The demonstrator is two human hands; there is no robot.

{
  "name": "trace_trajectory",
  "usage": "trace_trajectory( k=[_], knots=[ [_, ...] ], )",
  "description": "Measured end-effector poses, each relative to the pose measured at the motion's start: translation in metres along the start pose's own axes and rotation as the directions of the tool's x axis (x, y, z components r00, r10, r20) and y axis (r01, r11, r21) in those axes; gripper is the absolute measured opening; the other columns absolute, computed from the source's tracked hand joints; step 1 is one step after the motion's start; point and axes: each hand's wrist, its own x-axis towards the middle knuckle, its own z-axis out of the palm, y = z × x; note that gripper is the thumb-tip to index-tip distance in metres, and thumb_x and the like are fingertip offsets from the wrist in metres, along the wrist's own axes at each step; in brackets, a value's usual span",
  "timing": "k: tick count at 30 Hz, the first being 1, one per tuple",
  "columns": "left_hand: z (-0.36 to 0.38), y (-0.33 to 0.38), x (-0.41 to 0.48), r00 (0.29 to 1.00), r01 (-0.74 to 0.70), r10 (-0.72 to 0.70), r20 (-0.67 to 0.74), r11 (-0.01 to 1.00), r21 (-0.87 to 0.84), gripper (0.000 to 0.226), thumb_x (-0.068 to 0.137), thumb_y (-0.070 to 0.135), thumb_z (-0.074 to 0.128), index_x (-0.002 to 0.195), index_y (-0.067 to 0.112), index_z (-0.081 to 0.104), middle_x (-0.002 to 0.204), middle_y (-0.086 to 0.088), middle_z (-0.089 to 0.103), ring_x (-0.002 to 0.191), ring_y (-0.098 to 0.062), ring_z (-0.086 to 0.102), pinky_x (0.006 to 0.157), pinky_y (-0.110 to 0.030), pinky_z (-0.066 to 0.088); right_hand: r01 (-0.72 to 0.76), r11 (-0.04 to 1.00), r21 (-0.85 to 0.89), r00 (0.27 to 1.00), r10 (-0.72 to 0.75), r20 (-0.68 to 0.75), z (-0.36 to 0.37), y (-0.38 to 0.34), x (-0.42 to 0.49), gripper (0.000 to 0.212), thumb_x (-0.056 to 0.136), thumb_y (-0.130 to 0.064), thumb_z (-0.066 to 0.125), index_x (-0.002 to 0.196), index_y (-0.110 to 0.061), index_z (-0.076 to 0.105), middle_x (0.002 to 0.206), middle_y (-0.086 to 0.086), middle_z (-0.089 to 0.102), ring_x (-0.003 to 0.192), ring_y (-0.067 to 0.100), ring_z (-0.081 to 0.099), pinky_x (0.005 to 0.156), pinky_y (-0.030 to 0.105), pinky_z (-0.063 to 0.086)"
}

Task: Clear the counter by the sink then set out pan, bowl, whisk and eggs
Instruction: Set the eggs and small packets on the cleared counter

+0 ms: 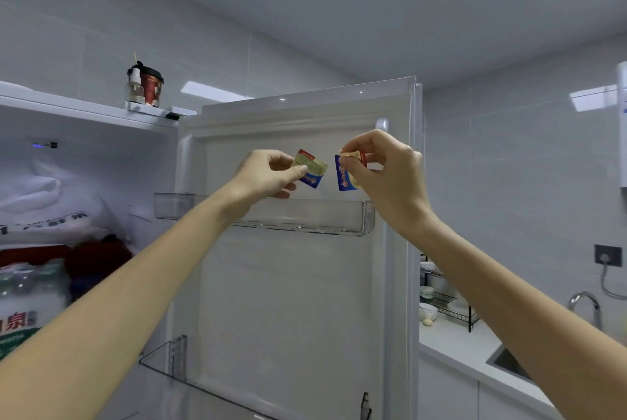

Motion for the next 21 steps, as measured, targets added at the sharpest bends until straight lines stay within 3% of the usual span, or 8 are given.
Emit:
trace_trajectory(
  k=[6, 15, 21],
  knots=[
    [0.028, 0.027, -0.048, 0.981, -0.13, 0.093, -0.171, 0.967, -0.221, 0.006, 0.088, 0.023, 0.066, 0.093, 0.019, 0.065, 0.086, 0.002, 0.068, 0.071, -0.005, 0.063, 0.053, -0.013, 0.048, -0.052, 0.997, 0.059, 0.994, 0.057, -0.095, -0.042, -0.019, -0.03, 0.01, 0.084, -0.013, 0.07, 0.087, -0.019, 0.064, 0.086, -0.007, 0.07, 0.078, 0.001, 0.064, 0.065, 0.013, 0.051],
    [0.098, 0.043, -0.103, 1.0, -0.017, 0.016, -0.007, 0.91, -0.414, 0.002, 0.089, 0.023, 0.064, 0.091, 0.022, 0.064, 0.086, 0.004, 0.067, 0.073, -0.006, 0.061, 0.053, -0.011, 0.047, -0.166, 0.982, -0.086, 0.976, 0.151, -0.159, -0.125, -0.017, -0.098, 0.016, 0.083, -0.017, 0.073, 0.096, -0.008, 0.068, 0.091, -0.002, 0.071, 0.087, 0.011, 0.068, 0.074, 0.018, 0.055],
    [0.167, 0.056, -0.124, 0.989, 0.033, 0.032, 0.145, 0.906, -0.422, 0.015, 0.088, 0.026, 0.064, 0.1, 0.017, 0.063, 0.09, 0.003, 0.068, 0.074, -0.004, 0.063, 0.055, -0.011, 0.05, -0.303, 0.944, -0.127, 0.941, 0.275, -0.199, -0.184, -0.003, -0.138, 0.014, 0.083, -0.018, 0.072, 0.095, -0.012, 0.067, 0.09, -0.003, 0.071, 0.085, 0.009, 0.067, 0.074, 0.021, 0.056]
  ],
)
